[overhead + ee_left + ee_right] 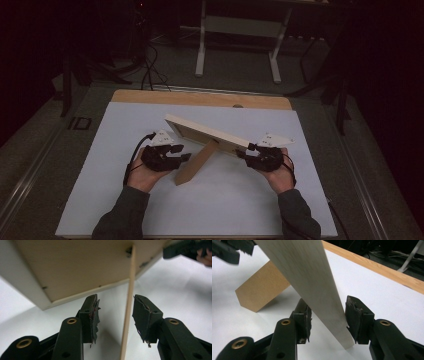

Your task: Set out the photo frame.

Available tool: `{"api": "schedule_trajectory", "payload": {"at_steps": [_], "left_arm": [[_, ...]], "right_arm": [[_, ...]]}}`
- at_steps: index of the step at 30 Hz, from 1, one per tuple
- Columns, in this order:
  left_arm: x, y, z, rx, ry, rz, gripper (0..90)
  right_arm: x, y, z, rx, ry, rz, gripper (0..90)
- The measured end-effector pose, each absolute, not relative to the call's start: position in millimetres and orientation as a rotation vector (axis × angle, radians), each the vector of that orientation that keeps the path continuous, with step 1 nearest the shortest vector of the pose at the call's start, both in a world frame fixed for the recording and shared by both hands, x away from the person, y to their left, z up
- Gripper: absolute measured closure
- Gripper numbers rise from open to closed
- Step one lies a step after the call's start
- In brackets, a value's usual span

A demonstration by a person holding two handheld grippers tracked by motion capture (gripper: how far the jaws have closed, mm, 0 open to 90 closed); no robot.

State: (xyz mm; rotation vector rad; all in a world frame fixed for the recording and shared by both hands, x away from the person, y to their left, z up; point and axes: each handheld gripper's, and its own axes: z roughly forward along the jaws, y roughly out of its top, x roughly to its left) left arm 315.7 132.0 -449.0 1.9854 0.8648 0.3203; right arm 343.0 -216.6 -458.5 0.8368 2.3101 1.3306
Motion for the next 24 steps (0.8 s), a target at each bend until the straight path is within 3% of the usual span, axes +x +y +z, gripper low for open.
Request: {"api": "schedule_trajectory", "payload": {"at_steps": [11, 24], "left_arm": [[323, 151, -451, 1.924, 0.977, 0.345, 58.5], [327, 161, -451, 1.885, 1.072, 0.384, 71.3]], "right_arm": [[340, -226, -466, 0.868, 2.310, 1.330, 55.3], [340, -242, -477, 0.921, 2.342, 1.334, 68.4]]}}
